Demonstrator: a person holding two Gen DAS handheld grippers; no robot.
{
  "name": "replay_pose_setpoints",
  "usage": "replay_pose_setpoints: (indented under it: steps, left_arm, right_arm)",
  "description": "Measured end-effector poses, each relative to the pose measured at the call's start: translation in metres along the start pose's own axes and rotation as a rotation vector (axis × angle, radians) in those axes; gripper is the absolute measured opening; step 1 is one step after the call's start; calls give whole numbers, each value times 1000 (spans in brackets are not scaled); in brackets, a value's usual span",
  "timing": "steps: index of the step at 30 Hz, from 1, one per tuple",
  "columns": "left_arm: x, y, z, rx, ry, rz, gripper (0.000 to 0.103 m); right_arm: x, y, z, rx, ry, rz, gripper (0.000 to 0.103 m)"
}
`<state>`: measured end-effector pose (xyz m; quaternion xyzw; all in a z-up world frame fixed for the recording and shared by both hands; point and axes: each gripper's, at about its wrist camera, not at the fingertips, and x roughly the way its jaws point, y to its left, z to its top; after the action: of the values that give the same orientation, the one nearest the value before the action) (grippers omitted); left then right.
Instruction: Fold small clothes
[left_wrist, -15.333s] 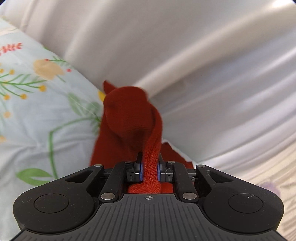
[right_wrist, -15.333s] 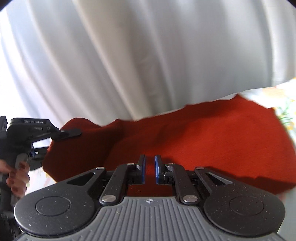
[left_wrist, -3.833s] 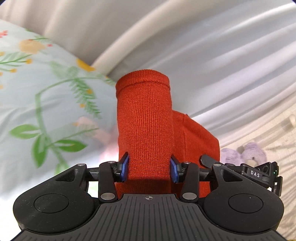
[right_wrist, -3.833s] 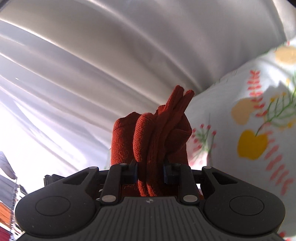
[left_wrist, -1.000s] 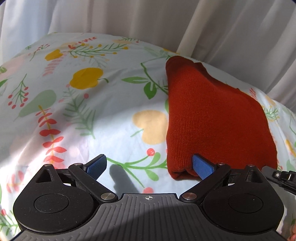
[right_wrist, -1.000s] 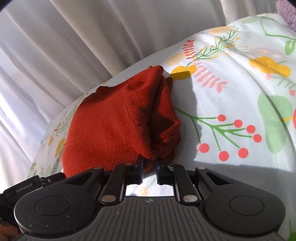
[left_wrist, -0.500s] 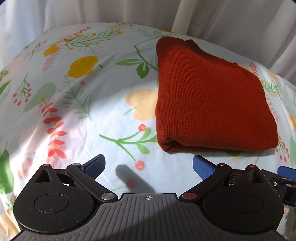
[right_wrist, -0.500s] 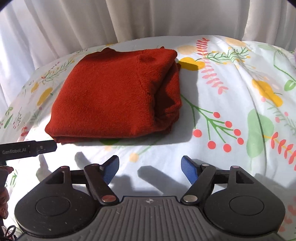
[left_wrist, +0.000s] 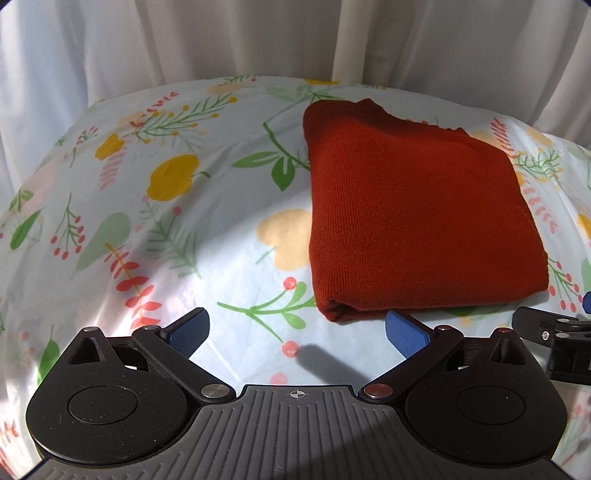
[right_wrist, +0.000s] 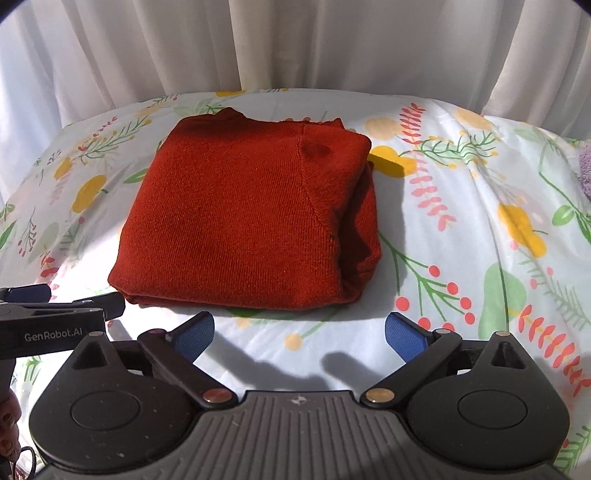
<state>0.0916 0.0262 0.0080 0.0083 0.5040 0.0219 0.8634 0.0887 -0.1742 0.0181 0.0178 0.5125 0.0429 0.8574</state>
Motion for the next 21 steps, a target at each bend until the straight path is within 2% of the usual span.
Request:
replay_pose_setpoints:
  steps: [8,21]
  left_arm:
    - [1,-3,-1,11,21,6,103]
    - [3,-8,0,21,47,3,103]
  right_arm:
    - [3,6,3,29,47,-41,99]
    - [3,-3,4,70,51,-81,99]
